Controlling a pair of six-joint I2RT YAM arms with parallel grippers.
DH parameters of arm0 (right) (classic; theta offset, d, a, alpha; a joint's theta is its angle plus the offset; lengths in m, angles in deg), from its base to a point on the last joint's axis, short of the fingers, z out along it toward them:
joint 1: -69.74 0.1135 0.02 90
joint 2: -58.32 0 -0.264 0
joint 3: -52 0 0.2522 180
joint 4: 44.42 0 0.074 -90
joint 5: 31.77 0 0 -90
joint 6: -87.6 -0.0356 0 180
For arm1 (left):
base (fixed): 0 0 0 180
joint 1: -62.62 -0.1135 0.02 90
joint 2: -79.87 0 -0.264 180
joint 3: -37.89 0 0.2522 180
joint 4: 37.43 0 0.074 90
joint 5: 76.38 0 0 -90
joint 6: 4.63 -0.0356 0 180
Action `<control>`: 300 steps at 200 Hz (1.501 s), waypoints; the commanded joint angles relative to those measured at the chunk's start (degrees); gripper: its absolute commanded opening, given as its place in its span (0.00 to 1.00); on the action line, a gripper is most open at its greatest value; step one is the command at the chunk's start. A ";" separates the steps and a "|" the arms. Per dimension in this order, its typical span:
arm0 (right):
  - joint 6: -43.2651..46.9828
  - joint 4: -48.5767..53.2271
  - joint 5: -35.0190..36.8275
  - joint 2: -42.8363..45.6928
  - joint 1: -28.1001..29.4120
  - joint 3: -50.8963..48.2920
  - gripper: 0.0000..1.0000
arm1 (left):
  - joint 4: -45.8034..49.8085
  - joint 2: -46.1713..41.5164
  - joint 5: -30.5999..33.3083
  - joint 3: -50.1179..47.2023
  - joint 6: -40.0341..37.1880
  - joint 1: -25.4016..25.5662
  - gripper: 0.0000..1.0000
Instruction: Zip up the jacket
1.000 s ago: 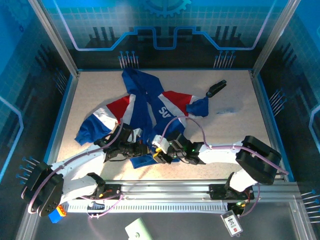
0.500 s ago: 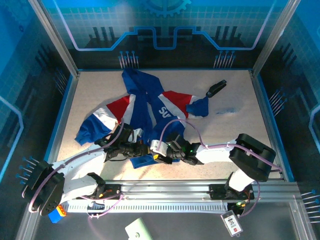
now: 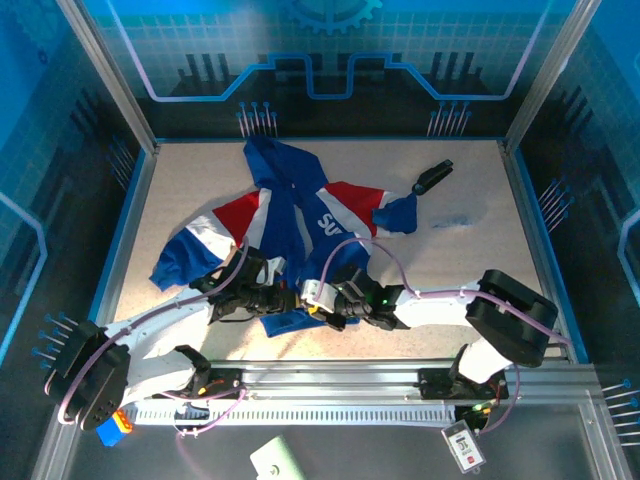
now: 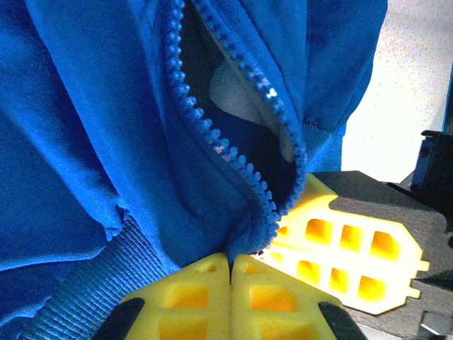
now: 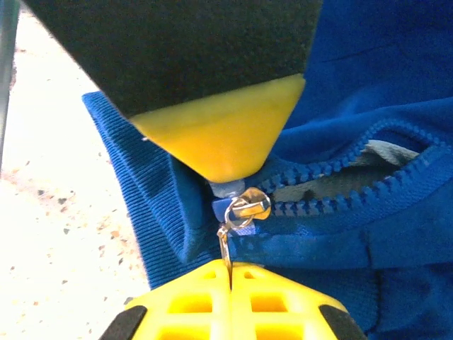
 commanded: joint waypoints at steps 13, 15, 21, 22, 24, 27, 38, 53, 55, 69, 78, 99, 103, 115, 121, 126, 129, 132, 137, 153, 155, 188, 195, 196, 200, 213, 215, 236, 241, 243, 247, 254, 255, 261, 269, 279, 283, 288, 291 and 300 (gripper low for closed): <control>-2.87 5.95 -2.94 3.08 0.46 3.00 0.00 | 2.00 -0.43 -0.16 0.27 -2.76 0.11 0.00; -3.04 6.09 -2.96 3.21 0.46 3.02 0.00 | 2.09 -0.49 0.00 0.25 -2.76 0.17 0.00; -3.64 6.29 -2.96 3.49 0.38 3.03 0.00 | 2.31 -0.61 0.28 0.25 -3.03 0.08 0.00; -3.74 6.33 -2.92 3.56 0.38 3.03 0.00 | 2.39 -0.63 0.32 0.25 -3.05 0.08 0.00; -4.10 6.43 -2.82 3.66 0.33 3.03 0.00 | 2.51 -0.65 0.49 0.25 -3.19 0.14 0.00; -4.56 6.52 -2.80 3.75 0.21 3.11 0.00 | 2.59 -0.73 0.64 0.25 -3.24 0.14 0.00; -6.96 6.80 -4.23 4.00 -0.88 3.35 0.00 | 3.15 -1.05 1.61 0.29 -3.52 0.16 0.00; -9.06 7.24 -7.09 4.04 -2.38 3.93 0.00 | 3.58 -1.95 2.90 -0.08 -3.95 0.44 0.00; -9.16 7.34 -7.21 4.07 -2.51 3.96 0.00 | 3.60 -2.10 3.01 -0.14 -4.00 0.45 0.00; -9.11 7.92 -7.11 4.14 -2.61 4.26 0.00 | 3.68 -2.78 3.49 -0.56 -4.14 0.61 0.00; -8.92 8.31 -7.10 4.22 -2.61 4.57 0.00 | 3.74 -3.19 3.75 -0.80 -4.13 0.67 0.00; -8.95 9.65 -7.59 4.24 -2.83 5.48 0.00 | 3.65 -3.88 4.36 -1.48 -3.88 1.18 0.00; -9.14 9.93 -7.96 4.16 -2.96 5.70 0.00 | 3.49 -4.03 4.46 -1.54 -3.80 1.31 0.00; -9.86 10.69 -8.31 4.06 -3.24 6.23 0.00 | 2.90 -4.61 4.80 -1.93 -3.61 1.79 0.00; -10.44 11.18 -8.16 4.02 -3.38 6.53 0.00 | 2.62 -4.98 5.06 -2.04 -3.60 2.05 0.00; -10.90 11.64 -7.77 3.98 -3.59 6.76 0.00 | 2.41 -5.32 5.42 -2.24 -3.62 2.34 0.00; -11.27 11.90 -7.53 3.94 -3.62 6.88 0.00 | 2.24 -5.53 5.61 -2.29 -3.61 2.54 0.00; -11.60 12.14 -7.08 3.97 -3.73 7.04 0.00 | 2.02 -5.80 5.79 -2.33 -3.54 2.64 0.00; -12.25 12.52 -6.33 4.05 -3.92 7.24 0.00 | 1.87 -6.12 6.04 -2.50 -3.66 2.98 0.00; -14.53 13.59 -5.19 4.07 -4.69 7.94 0.00 | 1.93 -6.95 6.90 -2.57 -3.95 3.71 0.00; -14.79 13.69 -5.17 4.07 -4.78 8.02 0.00 | 1.94 -7.02 6.95 -2.57 -3.96 3.81 0.00; -16.64 15.95 -2.20 3.81 -5.08 9.66 0.00 | 2.91 -7.29 6.66 -2.24 -4.39 4.68 0.00; -16.72 16.41 -1.52 3.65 -5.07 10.03 0.00 | 3.43 -7.17 6.83 -2.01 -4.55 4.89 0.00; -16.69 16.49 -1.45 3.64 -5.07 10.09 0.00 | 3.52 -7.12 6.84 -1.98 -4.57 4.94 0.00; -16.82 16.75 -0.91 3.59 -5.05 10.38 0.00 | 3.86 -7.16 6.92 -1.90 -4.64 5.01 0.00; -16.89 17.28 0.45 3.50 -5.08 10.92 0.00 | 4.77 -7.31 7.37 -1.79 -4.75 5.60 0.00; -16.91 17.27 0.65 3.54 -5.14 11.08 0.00 | 4.87 -7.33 7.46 -1.78 -4.75 5.67 0.00; -17.10 17.88 2.57 3.24 -5.07 11.95 0.00 | 5.47 -7.90 7.98 -1.69 -4.45 6.49 0.00; -17.07 18.01 2.92 3.19 -5.00 12.20 0.00 | 5.74 -8.02 8.29 -1.61 -4.32 6.65 0.00; -17.05 17.98 3.08 3.11 -4.99 12.20 0.00 | 5.79 -8.03 8.40 -1.60 -4.32 6.75 0.00; -17.09 17.99 3.38 3.11 -4.98 12.26 0.00 | 5.87 -8.12 8.49 -1.52 -4.25 6.87 0.00; -17.05 17.91 4.27 3.03 -4.94 12.42 0.00 | 6.11 -8.29 8.59 -1.50 -4.18 7.16 0.00; -17.04 17.89 4.34 3.02 -4.88 12.43 0.00 | 6.13 -8.30 8.64 -1.51 -4.16 7.22 0.00; -16.98 17.76 4.94 3.01 -4.74 12.50 0.00 | 6.29 -8.37 8.71 -1.38 -4.09 7.41 0.00; -16.87 17.60 5.34 2.97 -4.74 12.60 0.00 | 6.31 -8.52 8.95 -1.50 -3.97 7.62 0.00; -16.62 17.22 5.92 3.01 -4.52 12.66 0.00 | 6.30 -8.62 8.96 -1.57 -3.79 7.84 0.00; -16.44 17.02 6.26 3.02 -4.40 12.60 0.00 | 6.27 -8.65 8.87 -1.50 -3.70 7.88 0.00; -16.21 16.77 6.51 2.95 -4.30 12.62 0.00 | 6.38 -8.65 8.90 -1.47 -3.70 7.89 0.00; -16.20 16.68 6.64 2.93 -4.26 12.66 0.00 | 6.41 -8.61 9.02 -1.49 -3.65 8.00 0.00; -16.03 16.32 6.46 2.90 -4.33 12.61 0.00 | 6.44 -8.81 9.15 -1.53 -3.63 8.08 0.00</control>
